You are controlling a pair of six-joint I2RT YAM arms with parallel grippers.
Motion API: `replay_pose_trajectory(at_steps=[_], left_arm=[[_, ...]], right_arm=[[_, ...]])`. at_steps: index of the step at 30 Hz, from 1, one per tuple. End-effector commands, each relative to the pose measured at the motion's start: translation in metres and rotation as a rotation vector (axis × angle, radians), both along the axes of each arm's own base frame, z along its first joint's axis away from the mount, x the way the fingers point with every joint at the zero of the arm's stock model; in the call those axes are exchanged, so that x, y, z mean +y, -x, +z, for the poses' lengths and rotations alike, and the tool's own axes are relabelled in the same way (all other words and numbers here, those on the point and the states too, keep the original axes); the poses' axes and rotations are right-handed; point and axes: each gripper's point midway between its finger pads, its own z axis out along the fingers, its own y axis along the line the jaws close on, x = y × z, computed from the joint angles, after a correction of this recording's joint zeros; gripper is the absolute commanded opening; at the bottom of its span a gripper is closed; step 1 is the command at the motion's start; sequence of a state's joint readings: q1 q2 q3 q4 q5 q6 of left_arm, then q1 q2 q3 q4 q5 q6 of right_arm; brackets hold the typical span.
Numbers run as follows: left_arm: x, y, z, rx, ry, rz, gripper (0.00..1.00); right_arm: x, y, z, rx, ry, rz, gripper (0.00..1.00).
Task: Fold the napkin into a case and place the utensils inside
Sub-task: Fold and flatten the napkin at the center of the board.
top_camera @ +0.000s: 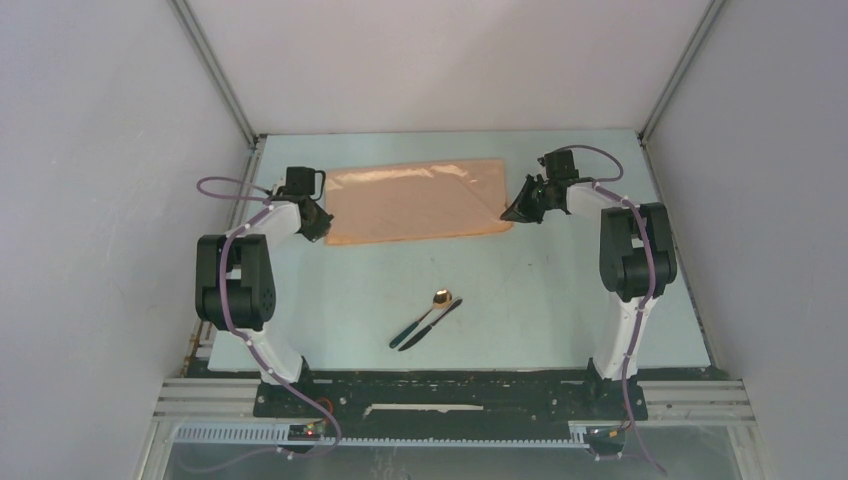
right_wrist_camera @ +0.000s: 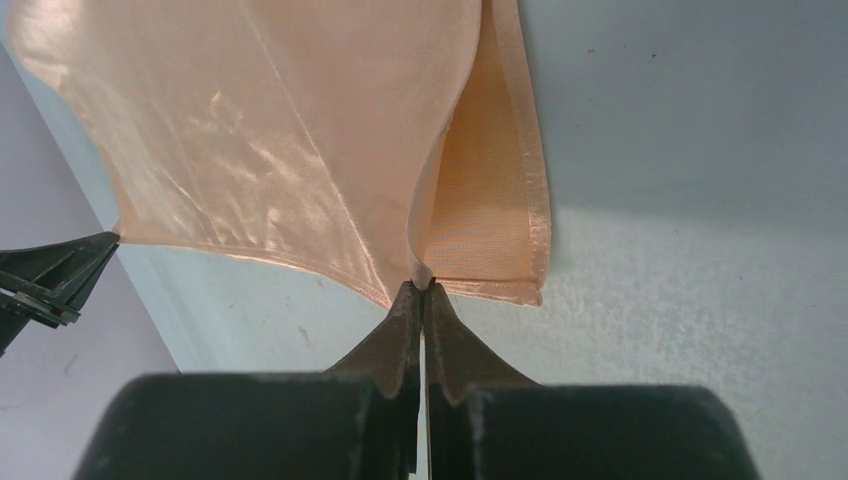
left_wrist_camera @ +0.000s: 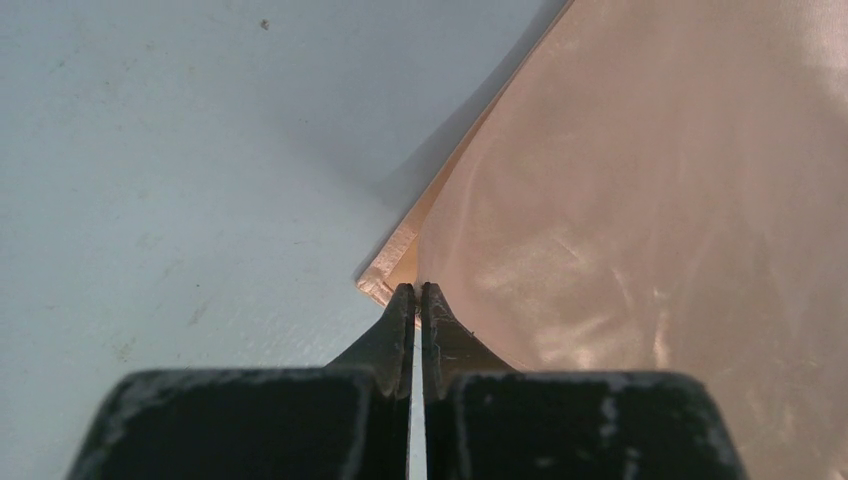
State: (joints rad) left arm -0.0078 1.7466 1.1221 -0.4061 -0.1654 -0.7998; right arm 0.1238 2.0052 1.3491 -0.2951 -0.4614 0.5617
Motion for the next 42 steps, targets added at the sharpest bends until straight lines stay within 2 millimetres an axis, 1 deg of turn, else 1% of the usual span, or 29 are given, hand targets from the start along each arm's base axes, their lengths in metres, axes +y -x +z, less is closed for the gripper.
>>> replay_pose_trajectory(at_steps=[1,7,11,16,20,28,38,42], left_arm=[[0.008,-0.001,0.000,-0.002,-0.038,-0.001,0.00],[0.010,0.003,-0.005,0.019,-0.048,0.006,0.00],[0.008,0.003,-0.007,0.023,-0.036,0.001,0.00],[0.008,0.007,-0.011,0.036,-0.035,0.002,0.00],[0.005,0.006,-0.013,0.038,-0.021,-0.005,0.00],[0.002,0.008,-0.014,0.040,-0.016,-0.014,0.00],[0.002,0.013,-0.016,0.052,-0.021,-0.013,0.00],[0.004,0.010,-0.016,0.053,-0.030,-0.011,0.00]], right_arm=[[-0.006,-0.002,0.008,-0.035,0.030,0.002,0.00],[-0.009,0.005,0.000,-0.012,0.037,-0.007,0.00],[-0.008,0.007,-0.005,0.002,0.036,-0.004,0.00],[-0.009,0.007,-0.009,0.009,0.040,-0.012,0.00],[-0.011,0.005,-0.014,0.013,0.045,-0.023,0.00],[-0.015,-0.007,-0.015,0.000,0.045,-0.037,0.00],[-0.014,-0.001,-0.024,0.034,0.053,-0.030,0.00],[-0.013,-0.001,-0.022,0.030,0.052,-0.028,0.00]])
